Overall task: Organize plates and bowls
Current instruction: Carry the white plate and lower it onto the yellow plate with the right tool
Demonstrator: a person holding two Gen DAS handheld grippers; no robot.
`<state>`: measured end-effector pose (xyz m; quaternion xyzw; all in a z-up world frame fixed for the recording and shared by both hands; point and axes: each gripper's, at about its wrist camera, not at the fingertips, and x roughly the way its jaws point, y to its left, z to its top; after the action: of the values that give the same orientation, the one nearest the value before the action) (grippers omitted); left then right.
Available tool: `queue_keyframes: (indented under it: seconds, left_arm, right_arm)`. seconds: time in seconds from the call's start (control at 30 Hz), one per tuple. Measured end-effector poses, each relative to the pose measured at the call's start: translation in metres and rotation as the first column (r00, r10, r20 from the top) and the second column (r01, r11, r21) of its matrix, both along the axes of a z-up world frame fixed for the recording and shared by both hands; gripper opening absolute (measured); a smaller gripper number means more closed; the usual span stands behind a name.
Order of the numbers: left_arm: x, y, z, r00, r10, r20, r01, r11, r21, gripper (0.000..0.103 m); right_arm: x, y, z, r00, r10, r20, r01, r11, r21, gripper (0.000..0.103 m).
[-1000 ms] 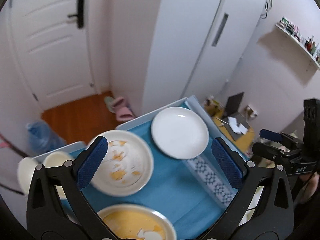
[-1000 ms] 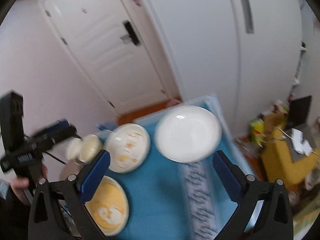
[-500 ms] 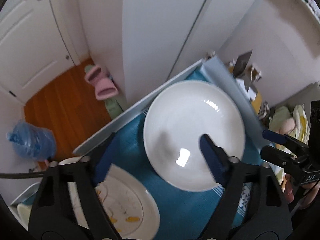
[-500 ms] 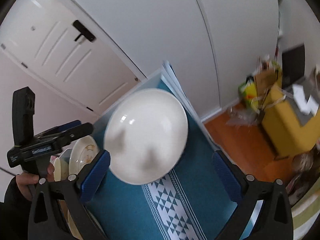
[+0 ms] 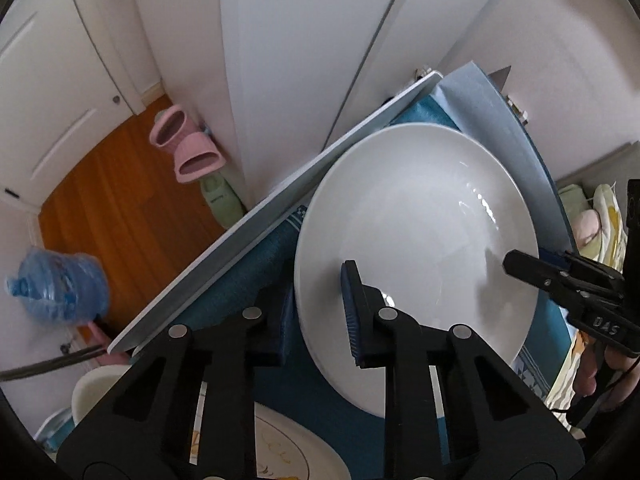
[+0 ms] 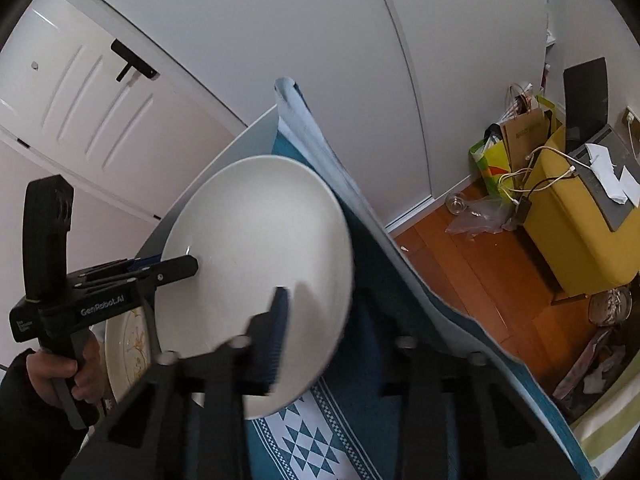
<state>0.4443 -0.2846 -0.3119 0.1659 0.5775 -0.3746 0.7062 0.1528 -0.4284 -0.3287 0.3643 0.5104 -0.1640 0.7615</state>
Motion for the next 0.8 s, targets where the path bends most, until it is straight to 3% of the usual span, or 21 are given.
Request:
queue_keyframes:
  seconds: [0.1, 0.5, 0.8]
  left_arm:
    - [-0.002, 0.0, 0.001, 1.0, -0.003, 0.01, 0.003, 1.0, 0.003, 0.02]
    - [-0.007, 0.0, 0.008, 0.998, 0.014, 0.054, -0.015, 1.0, 0.02, 0.019]
    - [-0.024, 0.012, 0.035, 0.994, 0.06, 0.089, -0.059, 0.998, -0.015, 0.02]
  right_arm:
    - [0.001, -0.001, -0.005, 1.0, 0.002, -0.014, -0.002, 1.0, 0.0, 0.018]
    - [0.001, -0.002, -0.001, 0.999, 0.046, 0.007, -0.046, 0.999, -0.01, 0.018]
    - [-0.003, 0.0, 0.027, 0.996, 0.083, 0.034, -0.082, 0.996, -0.043, 0.018]
